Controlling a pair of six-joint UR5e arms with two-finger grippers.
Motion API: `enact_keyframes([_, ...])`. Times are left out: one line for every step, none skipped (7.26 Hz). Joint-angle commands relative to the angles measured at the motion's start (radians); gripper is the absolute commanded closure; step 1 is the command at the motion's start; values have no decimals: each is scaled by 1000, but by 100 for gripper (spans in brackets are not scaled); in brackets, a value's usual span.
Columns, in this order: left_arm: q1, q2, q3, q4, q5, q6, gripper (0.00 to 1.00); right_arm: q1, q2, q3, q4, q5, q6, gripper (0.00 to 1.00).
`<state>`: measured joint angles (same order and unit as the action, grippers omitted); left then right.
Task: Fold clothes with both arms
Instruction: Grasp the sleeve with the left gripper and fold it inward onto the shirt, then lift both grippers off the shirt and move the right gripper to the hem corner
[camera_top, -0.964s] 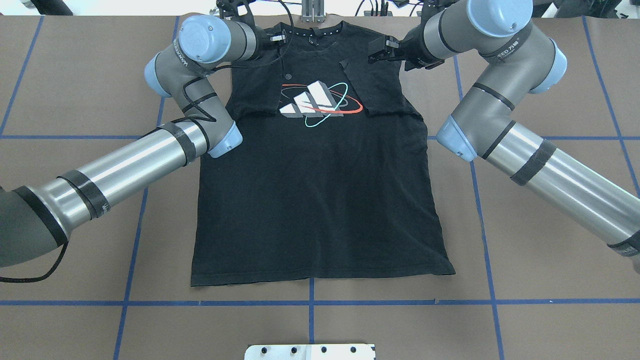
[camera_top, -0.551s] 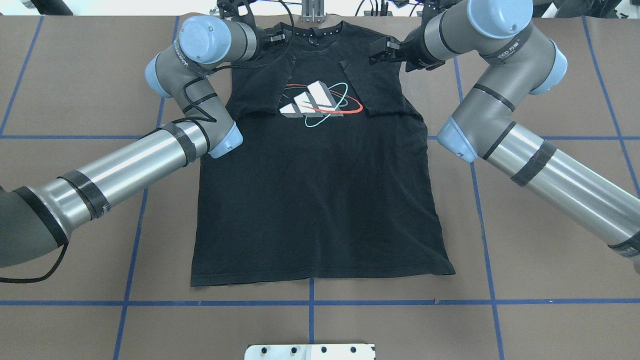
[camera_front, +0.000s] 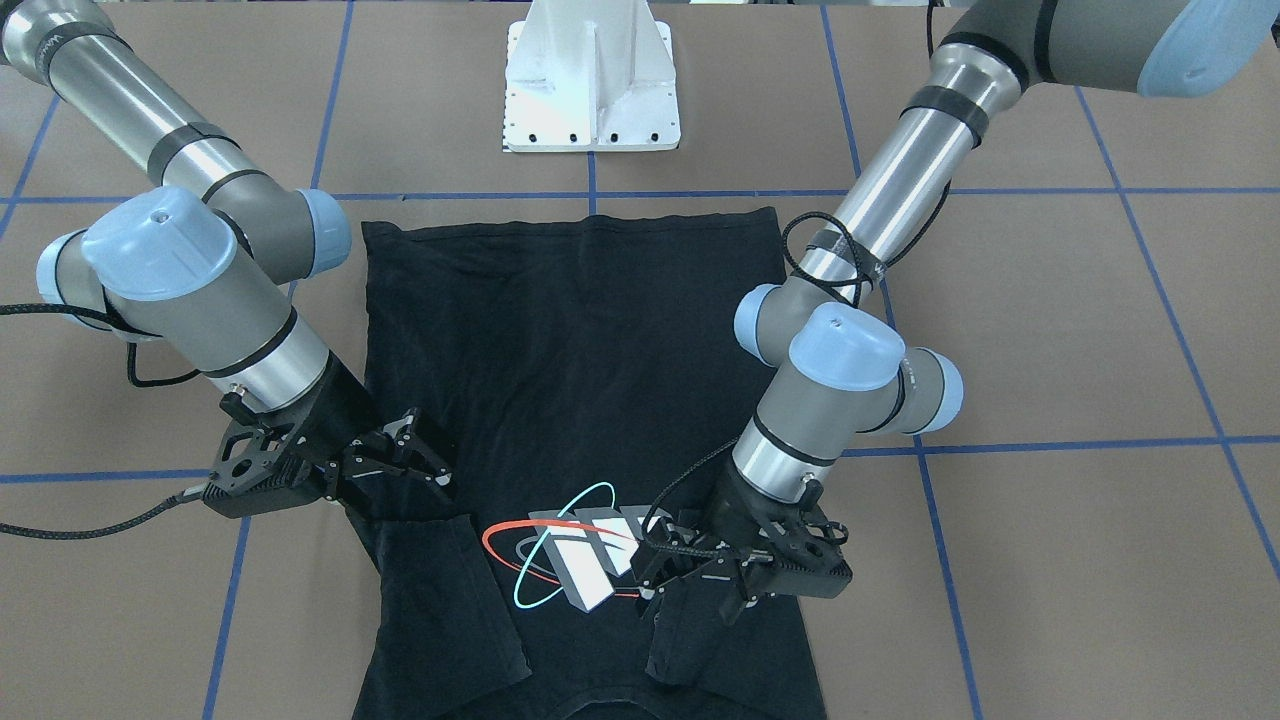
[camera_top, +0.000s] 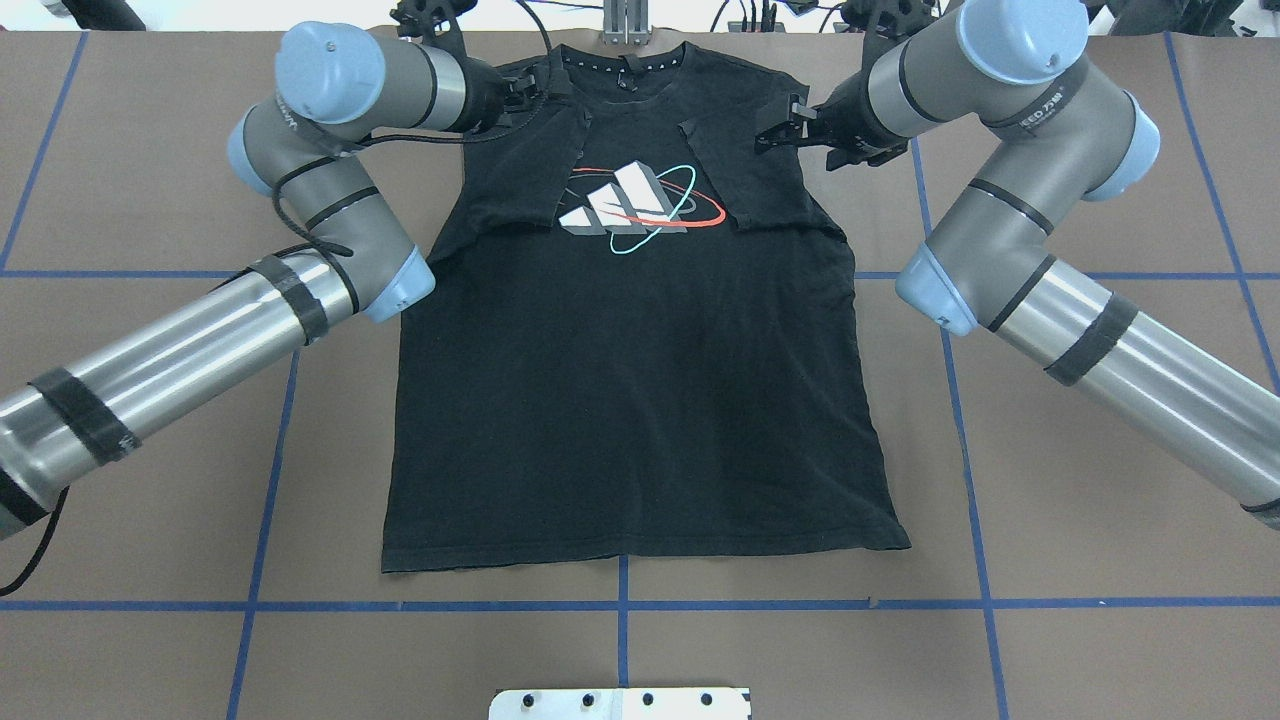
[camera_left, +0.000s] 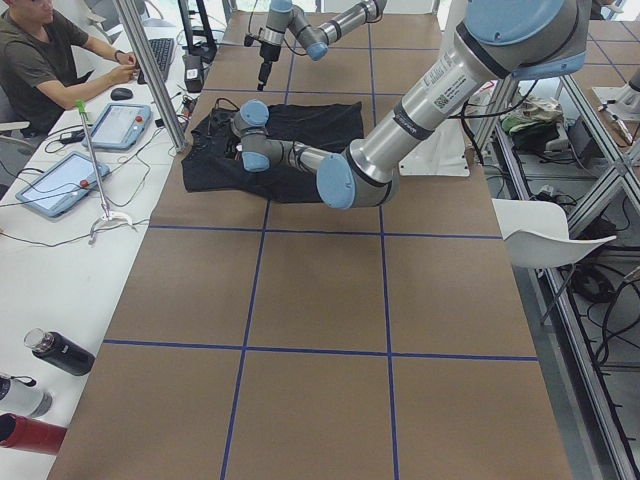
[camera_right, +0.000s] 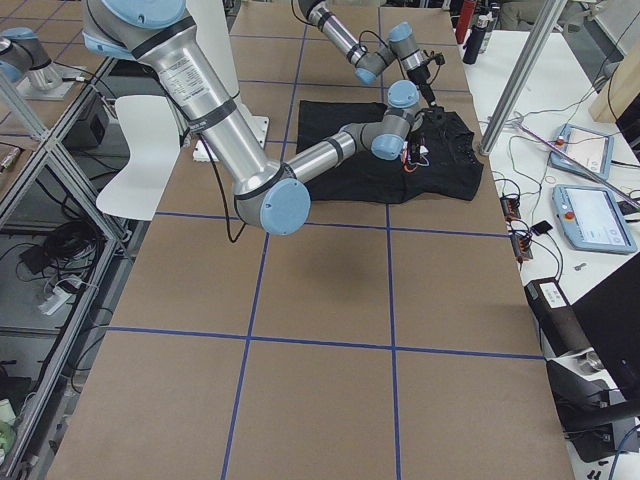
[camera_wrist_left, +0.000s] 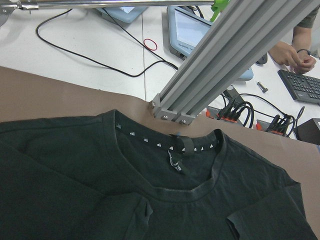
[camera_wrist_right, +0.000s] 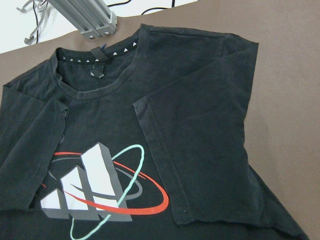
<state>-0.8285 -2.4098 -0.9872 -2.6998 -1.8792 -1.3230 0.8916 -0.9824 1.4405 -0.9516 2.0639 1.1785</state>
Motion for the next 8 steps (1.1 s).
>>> enact_keyframes([-11,217,-338,139,-125,-7,1,1,-106,185,-161,80,21,1])
enact_keyframes([-15,323,-495,212,-179,-7,1,1,-155,292,-261,93,23,1])
enact_keyframes([-18,416,-640,292,-220,-5,1,0,-201,355,-312,144,23,1])
enact_keyframes([-20,487,-747,373,-276,-5,2,0,-253,377,-297,200,23,1])
enact_keyframes([-20,565,-837,396,-278,-7,5,-9,-309,432,-297,199,23,1])
enact_keyframes([-20,640,-920,396,-281,-7,5,-51,-378,486,-296,191,24,1])
enact_keyframes([-18,670,-944,396,-278,-8,5,-110,-424,521,-296,174,47,1])
enact_keyframes([-18,670,-943,394,-273,-8,5,-185,-456,528,-296,147,73,1])
